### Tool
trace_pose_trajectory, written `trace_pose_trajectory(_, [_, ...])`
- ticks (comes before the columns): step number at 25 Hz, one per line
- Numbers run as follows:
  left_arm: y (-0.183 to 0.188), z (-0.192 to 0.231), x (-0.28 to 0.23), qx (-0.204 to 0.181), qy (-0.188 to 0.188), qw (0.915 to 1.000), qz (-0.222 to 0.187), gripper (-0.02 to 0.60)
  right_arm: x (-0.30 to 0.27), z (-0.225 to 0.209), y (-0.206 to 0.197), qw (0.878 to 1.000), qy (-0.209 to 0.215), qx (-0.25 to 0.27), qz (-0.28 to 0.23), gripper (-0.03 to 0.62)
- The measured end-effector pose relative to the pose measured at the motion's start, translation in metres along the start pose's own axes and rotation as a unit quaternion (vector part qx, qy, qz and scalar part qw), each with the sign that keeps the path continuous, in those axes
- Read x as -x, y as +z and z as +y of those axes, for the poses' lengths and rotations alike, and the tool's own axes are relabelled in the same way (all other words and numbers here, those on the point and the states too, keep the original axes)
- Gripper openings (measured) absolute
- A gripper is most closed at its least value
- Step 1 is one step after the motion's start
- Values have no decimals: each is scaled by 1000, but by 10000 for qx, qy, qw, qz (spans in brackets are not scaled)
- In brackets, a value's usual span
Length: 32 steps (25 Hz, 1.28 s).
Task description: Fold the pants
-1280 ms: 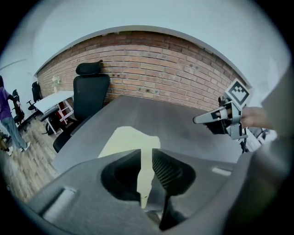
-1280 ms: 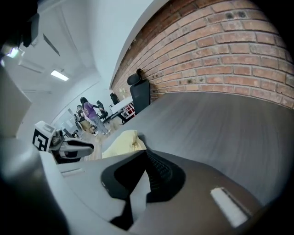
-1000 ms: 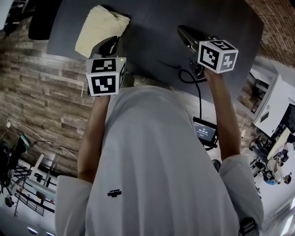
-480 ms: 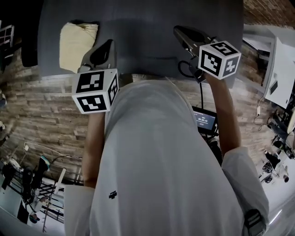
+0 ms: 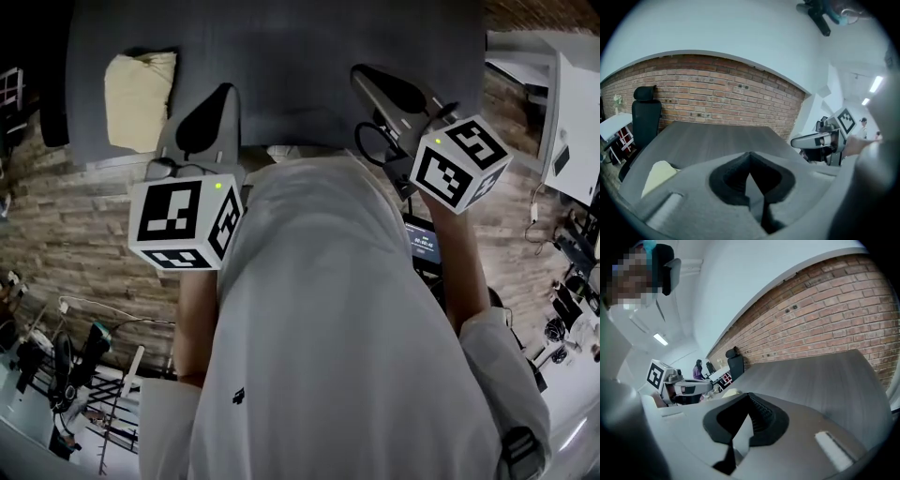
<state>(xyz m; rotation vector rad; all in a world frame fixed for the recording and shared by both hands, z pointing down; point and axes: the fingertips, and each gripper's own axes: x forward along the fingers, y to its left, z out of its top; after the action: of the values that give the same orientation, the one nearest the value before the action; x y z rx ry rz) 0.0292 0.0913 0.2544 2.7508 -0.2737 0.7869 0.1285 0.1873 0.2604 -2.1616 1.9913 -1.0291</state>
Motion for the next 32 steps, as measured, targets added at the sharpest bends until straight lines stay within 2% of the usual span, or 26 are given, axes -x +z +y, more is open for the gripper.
trace_pose_trajectory(5, [9,-31,14,-27,-158,9996,-238,3,29,29,18,9989,-38,349,-310,6])
trace_pose_trajectory(9, [9,-49,14,65,-278,9990,-330,3,39,46,15,9962,-108,755,-426,6])
trace_pose_trajectory(16, [6,-60,14,192,-344,9984,-402,3,27,63,-1,9971,95,714,-251,6])
trace_pose_trajectory(21, [2,-64,12,173,-429,9984,-331,3,14,89,-10,9911,485,1242,21,2])
trace_pose_trajectory(27, [0,-67,8,-102,-428,9990,-125,3,13,86,-9,9952,531,817,-59,2])
trace_pose_trajectory(32, [-7,-64,10,-131,-390,9992,-10,3,10,90,-11,9944,600,871,-49,2])
